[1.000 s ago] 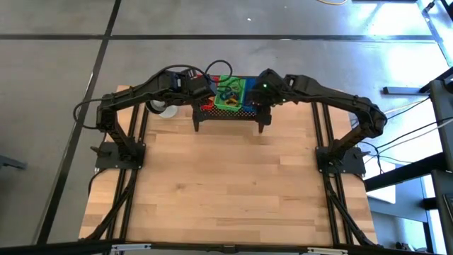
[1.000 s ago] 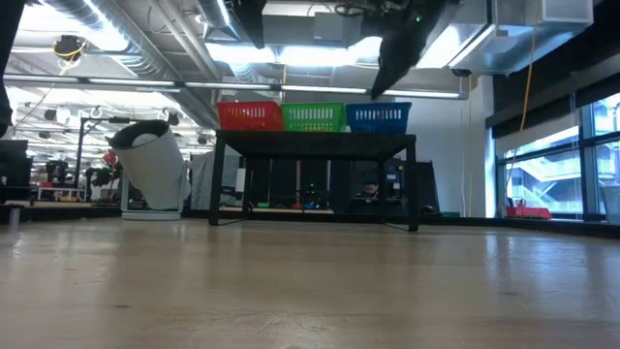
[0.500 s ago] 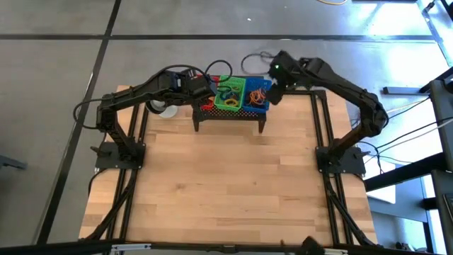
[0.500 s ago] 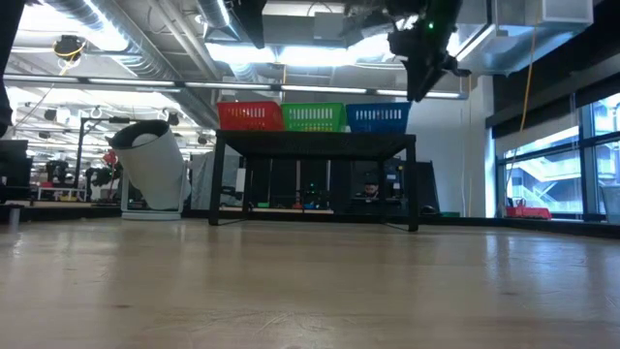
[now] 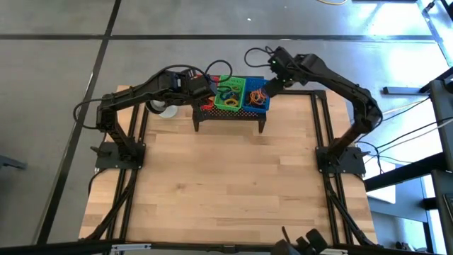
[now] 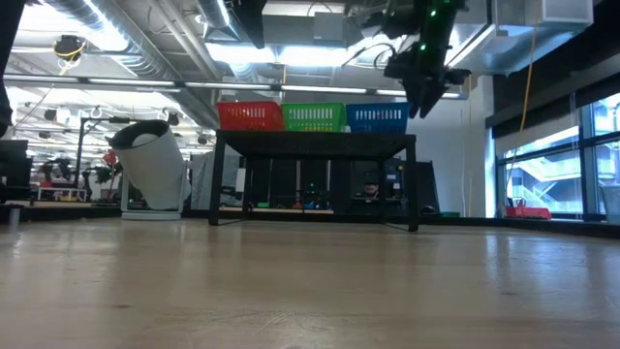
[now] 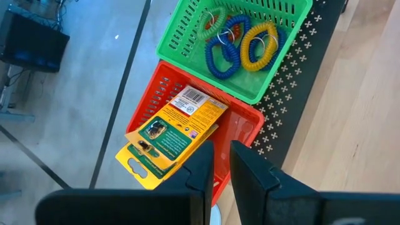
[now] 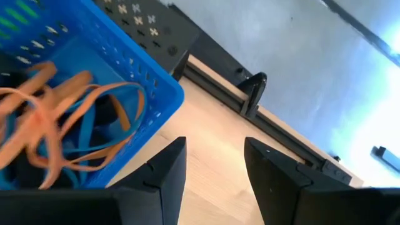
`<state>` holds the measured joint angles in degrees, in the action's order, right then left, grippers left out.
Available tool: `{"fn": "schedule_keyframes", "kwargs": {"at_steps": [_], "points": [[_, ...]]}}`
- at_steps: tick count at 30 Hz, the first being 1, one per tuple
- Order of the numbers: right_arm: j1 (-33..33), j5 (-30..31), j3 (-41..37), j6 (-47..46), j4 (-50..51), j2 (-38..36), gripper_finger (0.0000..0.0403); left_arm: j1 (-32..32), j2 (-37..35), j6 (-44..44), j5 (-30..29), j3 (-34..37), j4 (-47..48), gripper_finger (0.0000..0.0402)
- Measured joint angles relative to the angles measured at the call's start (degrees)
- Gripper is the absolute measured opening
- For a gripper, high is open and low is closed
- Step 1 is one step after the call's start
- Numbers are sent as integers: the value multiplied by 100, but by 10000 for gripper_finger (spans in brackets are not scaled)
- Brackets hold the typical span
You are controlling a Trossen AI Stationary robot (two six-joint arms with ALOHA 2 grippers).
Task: Pick & Place Office Desk Supplies
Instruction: Put the blue bin on the shelf
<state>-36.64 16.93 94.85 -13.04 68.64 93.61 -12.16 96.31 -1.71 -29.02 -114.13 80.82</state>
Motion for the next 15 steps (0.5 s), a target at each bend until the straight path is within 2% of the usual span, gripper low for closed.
{"fn": "schedule_keyframes", "kwargs": {"at_steps": [15], "points": [[-2,-88,-2,-67,-229,349,162,0,0,-3,4,0,0,43]]}}
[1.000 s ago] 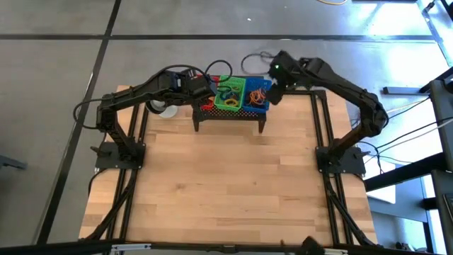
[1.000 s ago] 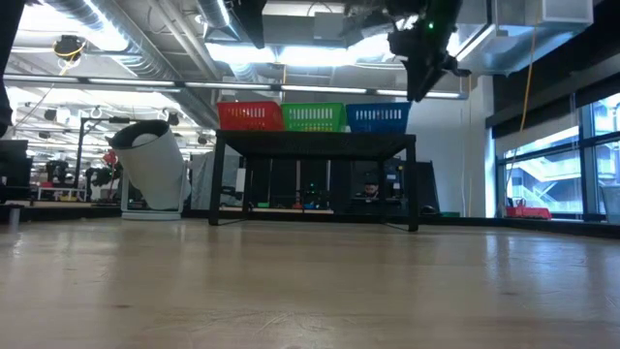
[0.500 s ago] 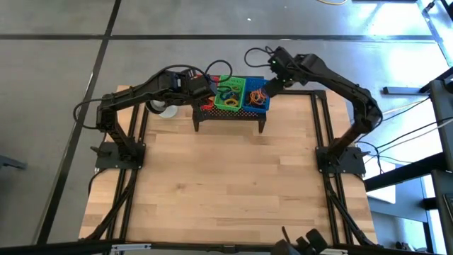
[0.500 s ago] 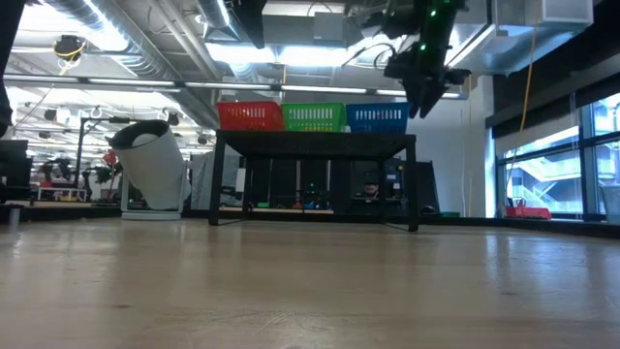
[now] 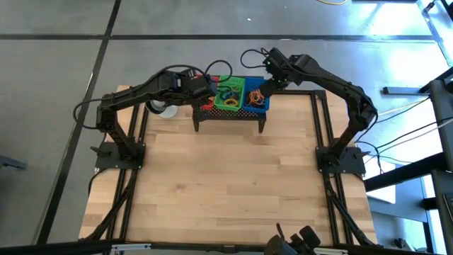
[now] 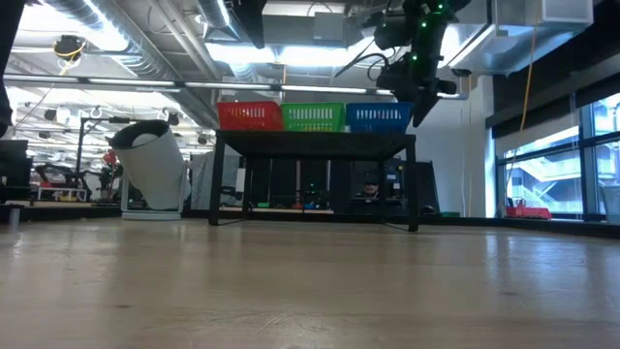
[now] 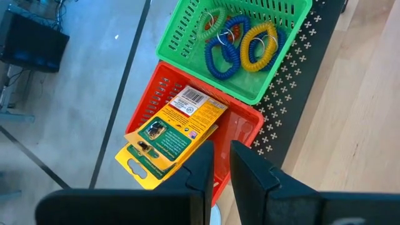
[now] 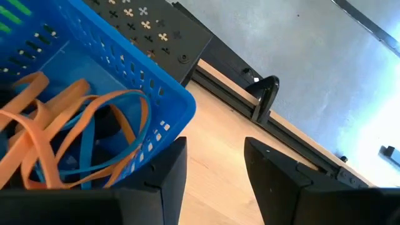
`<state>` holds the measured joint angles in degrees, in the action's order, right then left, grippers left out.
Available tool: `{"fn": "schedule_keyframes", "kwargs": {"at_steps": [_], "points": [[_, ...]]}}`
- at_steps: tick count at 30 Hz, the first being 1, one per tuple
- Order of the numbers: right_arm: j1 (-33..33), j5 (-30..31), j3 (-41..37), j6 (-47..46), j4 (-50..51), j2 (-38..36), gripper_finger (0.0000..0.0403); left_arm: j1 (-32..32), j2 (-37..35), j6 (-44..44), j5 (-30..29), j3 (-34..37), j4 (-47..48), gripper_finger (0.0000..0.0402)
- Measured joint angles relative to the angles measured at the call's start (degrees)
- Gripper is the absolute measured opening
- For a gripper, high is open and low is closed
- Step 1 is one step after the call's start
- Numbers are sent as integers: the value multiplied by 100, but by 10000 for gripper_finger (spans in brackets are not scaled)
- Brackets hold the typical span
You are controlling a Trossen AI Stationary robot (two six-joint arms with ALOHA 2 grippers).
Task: Pick & Place Office Desk Supplies
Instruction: Put the blue bin on the shelf, then return to Home Position
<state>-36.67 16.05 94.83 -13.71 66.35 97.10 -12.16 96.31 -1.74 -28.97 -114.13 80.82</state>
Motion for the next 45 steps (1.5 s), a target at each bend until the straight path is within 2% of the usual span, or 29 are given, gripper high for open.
{"fn": "schedule_keyframes", "kwargs": {"at_steps": [15,21,27,33,38,42,45], "points": [[0,-57,0,222,-276,0,162,2,0,249,17,0,2,43],[-38,452,0,247,19,-3,162,4,0,356,17,0,9,43],[-74,565,-4,415,219,-138,162,4,0,355,0,0,26,42],[-79,550,-4,589,222,-671,162,4,-104,187,-443,0,16,42],[24,201,-4,1077,372,-1291,162,6,-462,178,-459,0,187,33],[283,865,-4,1013,653,-1868,162,4,-886,378,-452,0,547,27],[551,1384,-4,409,1009,-2272,162,4,-1140,404,-426,-2,577,27]]}}
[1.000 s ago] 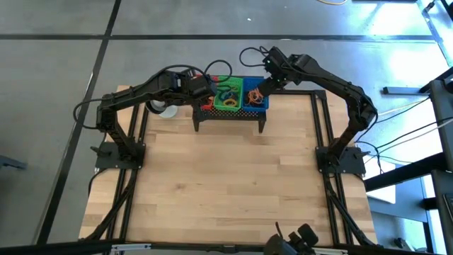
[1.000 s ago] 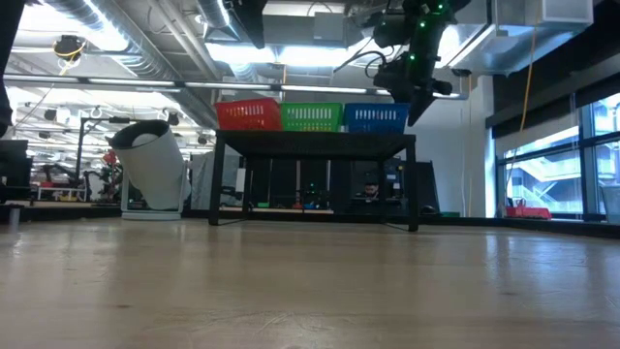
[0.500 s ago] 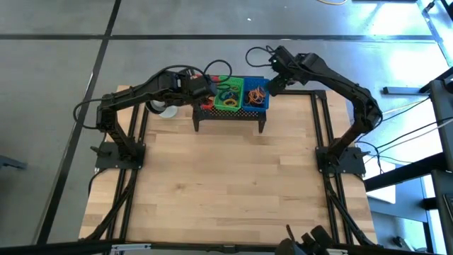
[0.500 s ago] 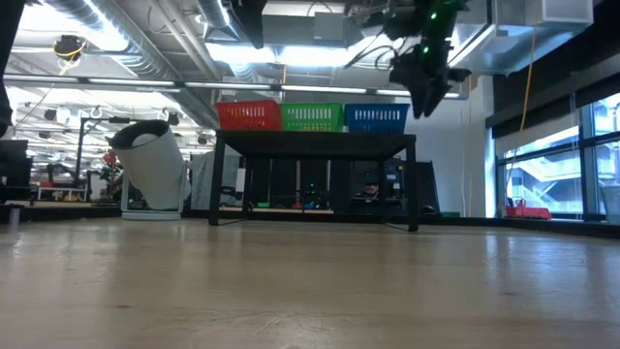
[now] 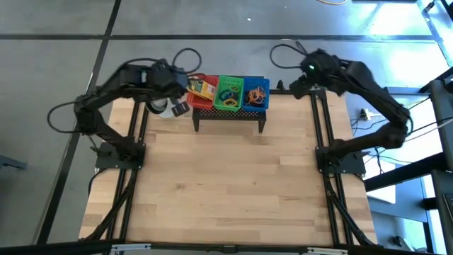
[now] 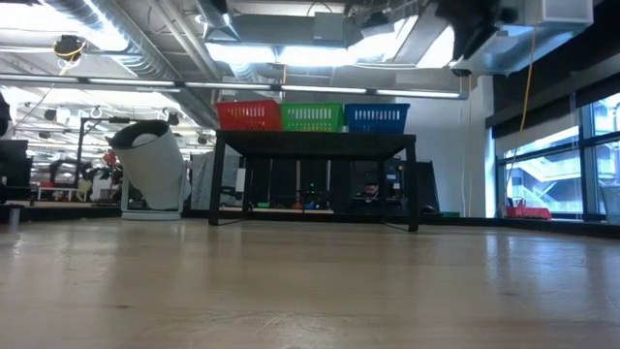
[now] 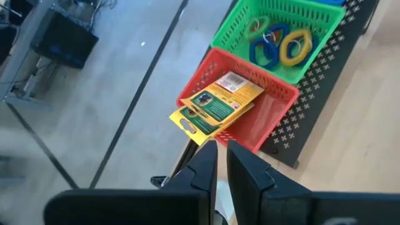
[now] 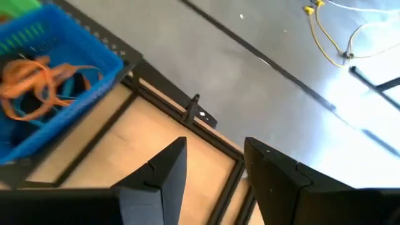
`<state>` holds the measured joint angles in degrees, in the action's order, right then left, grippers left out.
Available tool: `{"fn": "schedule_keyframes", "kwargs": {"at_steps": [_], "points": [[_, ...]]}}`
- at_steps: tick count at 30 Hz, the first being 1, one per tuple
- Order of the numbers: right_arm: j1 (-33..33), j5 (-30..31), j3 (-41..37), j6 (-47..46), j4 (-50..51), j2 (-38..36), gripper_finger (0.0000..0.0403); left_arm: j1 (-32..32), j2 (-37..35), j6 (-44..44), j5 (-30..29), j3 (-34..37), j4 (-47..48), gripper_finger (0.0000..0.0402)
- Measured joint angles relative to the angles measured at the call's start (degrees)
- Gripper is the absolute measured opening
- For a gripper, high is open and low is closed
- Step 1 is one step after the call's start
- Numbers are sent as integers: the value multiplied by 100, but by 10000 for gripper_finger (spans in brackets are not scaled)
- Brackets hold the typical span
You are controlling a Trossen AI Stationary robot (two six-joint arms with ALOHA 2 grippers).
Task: Pick & Place Office Desk Supplies
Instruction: Return to Home Position
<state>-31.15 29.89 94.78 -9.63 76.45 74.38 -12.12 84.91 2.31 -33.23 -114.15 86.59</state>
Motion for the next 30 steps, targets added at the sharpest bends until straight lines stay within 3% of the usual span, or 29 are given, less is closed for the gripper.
{"fn": "schedule_keyframes", "kwargs": {"at_steps": [3,13,17,22,27,30], "points": [[193,-3,0,-320,137,-352,162,2,-174,29,41,0,-7,28],[240,-1637,0,106,144,-805,162,-1,-333,334,234,0,1,25],[240,-1880,-185,178,45,-965,162,-33,-529,806,531,118,164,24],[240,-2173,-1398,256,-966,-1606,162,-37,-1278,1280,559,855,-287,27],[234,-3167,-3038,281,-2664,-2388,162,-31,-2299,1320,882,1987,-1588,28],[207,-3276,-3861,233,-3388,-2787,162,-31,-2895,1379,880,2781,-2333,26]]}}
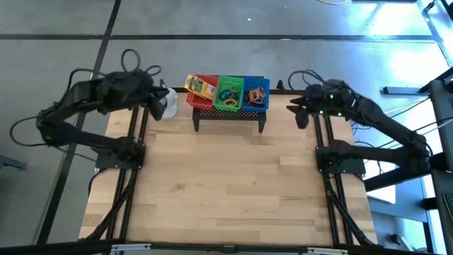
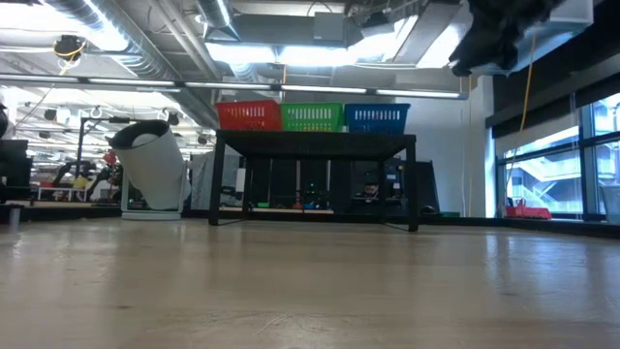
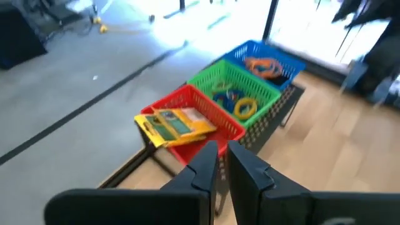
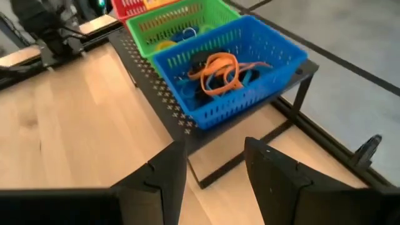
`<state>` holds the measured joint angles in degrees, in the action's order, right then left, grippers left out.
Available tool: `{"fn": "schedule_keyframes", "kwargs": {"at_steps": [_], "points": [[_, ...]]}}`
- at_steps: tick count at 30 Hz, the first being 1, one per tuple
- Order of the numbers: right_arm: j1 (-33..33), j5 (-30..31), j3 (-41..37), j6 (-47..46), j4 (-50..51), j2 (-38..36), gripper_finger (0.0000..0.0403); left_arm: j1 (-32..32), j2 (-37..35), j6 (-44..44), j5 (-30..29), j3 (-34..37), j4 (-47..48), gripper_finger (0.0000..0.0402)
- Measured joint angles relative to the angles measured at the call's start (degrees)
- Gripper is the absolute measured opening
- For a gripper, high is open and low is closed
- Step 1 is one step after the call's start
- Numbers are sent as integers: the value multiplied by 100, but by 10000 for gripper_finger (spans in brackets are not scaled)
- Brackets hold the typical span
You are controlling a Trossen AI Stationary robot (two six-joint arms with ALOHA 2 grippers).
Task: Pick & Place Office Desk Supplies
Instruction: Return to Home Position
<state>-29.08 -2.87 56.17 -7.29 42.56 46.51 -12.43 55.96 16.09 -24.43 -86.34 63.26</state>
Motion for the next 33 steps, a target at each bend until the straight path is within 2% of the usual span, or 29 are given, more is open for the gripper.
{"fn": "schedule_keyframes", "kwargs": {"at_steps": [7,15,24,28,33], "points": [[-33,-161,-1470,-307,-1366,-942,162,0,-1321,75,-153,1763,-1608,25],[-26,-821,-2732,-715,-3131,-1685,163,0,-2459,-168,-153,3476,-3411,28],[-18,-1038,-3756,-1048,-4564,-1971,163,0,-3254,-377,-136,5362,-5205,26],[-18,-1104,-4257,-1301,-5439,-1981,162,0,-3472,-468,26,6022,-5940,29],[-18,-1178,-4618,-1479,-6073,-1981,162,0,-3581,-487,243,6707,-6683,25]]}}
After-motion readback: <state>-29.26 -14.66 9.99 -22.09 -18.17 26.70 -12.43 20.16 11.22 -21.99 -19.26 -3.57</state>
